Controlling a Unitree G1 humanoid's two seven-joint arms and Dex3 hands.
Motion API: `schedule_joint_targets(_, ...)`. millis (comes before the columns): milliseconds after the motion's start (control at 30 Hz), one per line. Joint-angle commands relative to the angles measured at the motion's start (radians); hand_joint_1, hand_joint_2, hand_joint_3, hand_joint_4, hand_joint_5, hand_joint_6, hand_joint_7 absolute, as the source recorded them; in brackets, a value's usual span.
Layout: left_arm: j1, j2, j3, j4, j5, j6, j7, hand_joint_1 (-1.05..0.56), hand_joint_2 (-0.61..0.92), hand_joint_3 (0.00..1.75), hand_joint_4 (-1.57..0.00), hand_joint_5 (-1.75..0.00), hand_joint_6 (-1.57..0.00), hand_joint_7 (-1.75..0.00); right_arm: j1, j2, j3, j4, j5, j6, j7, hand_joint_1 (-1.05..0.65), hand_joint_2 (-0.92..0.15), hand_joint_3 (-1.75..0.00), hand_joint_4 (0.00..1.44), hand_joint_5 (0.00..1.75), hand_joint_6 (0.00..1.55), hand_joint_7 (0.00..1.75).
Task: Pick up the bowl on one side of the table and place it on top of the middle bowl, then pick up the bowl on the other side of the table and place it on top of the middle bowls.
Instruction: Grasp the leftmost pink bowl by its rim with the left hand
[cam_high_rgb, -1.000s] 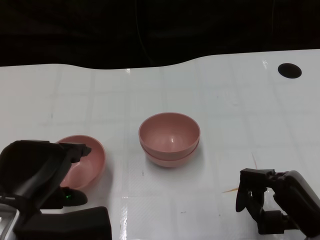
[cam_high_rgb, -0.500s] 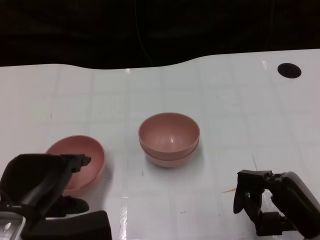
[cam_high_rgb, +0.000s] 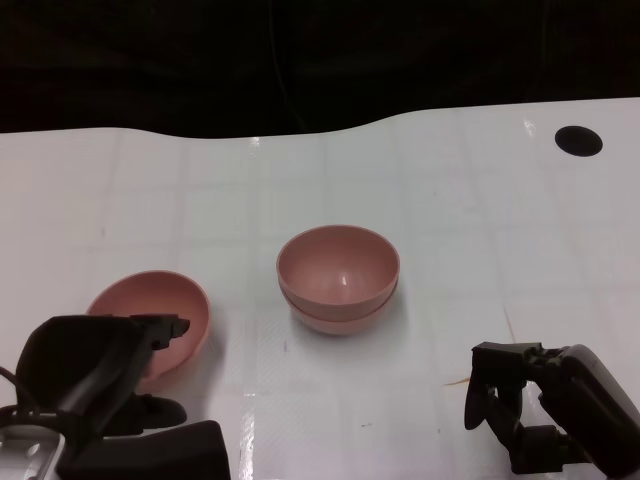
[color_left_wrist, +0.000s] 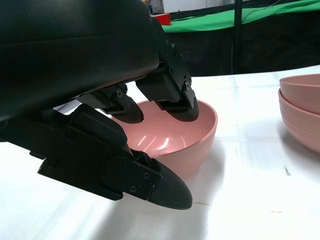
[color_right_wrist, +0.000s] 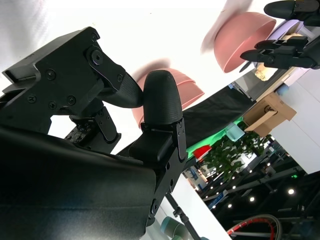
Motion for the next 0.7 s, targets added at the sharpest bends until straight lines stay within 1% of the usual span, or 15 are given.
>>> schedule_joint_targets(33,-0.031,0.026,-0.01,0.011,-0.001,0.007,-0.017,-0.77,0.9,0.0,-0.69,0.0,-0.73,0.0,0.002,-0.01,-0.003,-0.011,0.004,0.007,-0.006,-0.12,-0.46,-1.34,0.88,1.75,0.71,1.63)
schedule_joint_targets(200,-0.049,0.036,-0.021,0.021,-0.011,0.01,-0.035,-0.77,0.9,0.0,-0.67,0.0,-0.73,0.0,0.002,-0.009,-0.003,-0.015,-0.005,0.007,-0.012,-0.12,-0.45,-1.35,0.88,1.75,0.7,1.64)
schedule_joint_targets(700,-0.096,0.056,-0.046,0.159,-0.029,-0.016,0.015,-0.79,0.92,0.01,-0.69,0.0,-0.74,0.0,0.011,-0.007,0.001,-0.026,0.001,0.013,-0.008,-0.12,-0.46,-1.35,0.88,1.75,0.7,1.65)
